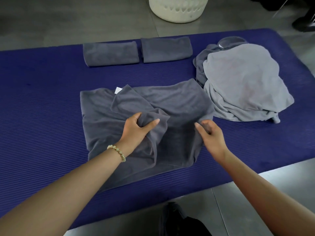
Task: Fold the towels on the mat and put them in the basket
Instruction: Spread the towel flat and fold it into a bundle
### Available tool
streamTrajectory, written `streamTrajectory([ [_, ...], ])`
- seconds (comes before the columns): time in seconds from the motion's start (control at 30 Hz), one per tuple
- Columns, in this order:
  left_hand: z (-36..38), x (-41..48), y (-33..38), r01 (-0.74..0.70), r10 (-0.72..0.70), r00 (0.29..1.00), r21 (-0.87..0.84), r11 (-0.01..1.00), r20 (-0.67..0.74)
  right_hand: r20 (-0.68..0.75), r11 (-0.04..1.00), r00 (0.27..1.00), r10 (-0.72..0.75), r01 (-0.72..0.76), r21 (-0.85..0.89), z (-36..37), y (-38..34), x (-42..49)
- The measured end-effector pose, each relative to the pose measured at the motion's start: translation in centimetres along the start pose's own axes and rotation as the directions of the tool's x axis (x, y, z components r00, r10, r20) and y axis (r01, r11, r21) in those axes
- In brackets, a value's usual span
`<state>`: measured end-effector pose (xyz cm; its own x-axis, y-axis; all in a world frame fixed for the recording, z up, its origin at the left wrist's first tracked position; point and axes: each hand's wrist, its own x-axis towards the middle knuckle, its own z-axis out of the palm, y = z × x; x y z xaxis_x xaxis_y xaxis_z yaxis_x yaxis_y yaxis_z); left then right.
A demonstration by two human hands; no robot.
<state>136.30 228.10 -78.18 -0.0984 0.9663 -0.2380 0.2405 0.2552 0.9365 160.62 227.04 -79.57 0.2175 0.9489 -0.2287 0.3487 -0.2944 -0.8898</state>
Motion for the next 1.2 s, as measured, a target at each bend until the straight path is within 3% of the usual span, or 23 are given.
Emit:
streamTrajectory([
  [0.1,-1.9,-0.1,0.2,0.0,-0.005,0.998,-0.072,0.997,-0.067,0.144,0.993,0.989,-0.039,0.022,0.12,3.5,-4.5,-0.5],
  [0.3,-7.1,-1.0,1.1,0.06,-0.133,0.967,-0.311,0.949,-0.218,0.417,0.957,0.891,-0.179,0.058,0.286,7.9,-11.7,-3.0],
  [0.4,-9.9,-1.8,1.1,0.037,-0.129,0.956,-0.326,0.945,-0.264,0.652,0.968,0.732,-0.198,0.044,0.245,8.7,-13.6,-4.2],
  [0.47,-11.4,-2.3,1.0,-0.021,-0.077,0.949,-0.306,0.952,-0.307,0.776,0.983,0.607,-0.169,0.161,0.089,9.6,-14.2,-5.0],
  [0.5,-11.9,-2.5,1.0,-0.036,-0.065,0.948,-0.306,0.952,-0.313,0.793,0.967,0.585,-0.169,0.255,0.018,10.3,-14.4,-5.3],
  [0.6,-12.7,-3.2,0.6,-0.057,-0.041,0.954,-0.316,0.947,-0.296,0.767,0.886,0.584,-0.266,0.462,-0.045,12.1,-15.2,-5.9],
  [0.7,-12.8,-3.8,0.4,-0.079,0.007,0.971,-0.296,0.952,-0.238,0.733,0.858,0.59,-0.339,0.514,-0.016,13.7,-16.0,-5.8],
  [0.97,-14.3,-4.3,0.5,-0.05,0.002,0.992,-0.379,0.924,-0.126,0.594,0.932,0.728,-0.343,0.342,0.119,17.0,-17.8,-5.0],
  [1.2,-15.3,-4.7,0.2,-0.108,0.059,0.984,-0.296,0.949,-0.171,0.572,0.939,0.749,-0.334,0.314,0.139,18.4,-17.6,-4.9],
])
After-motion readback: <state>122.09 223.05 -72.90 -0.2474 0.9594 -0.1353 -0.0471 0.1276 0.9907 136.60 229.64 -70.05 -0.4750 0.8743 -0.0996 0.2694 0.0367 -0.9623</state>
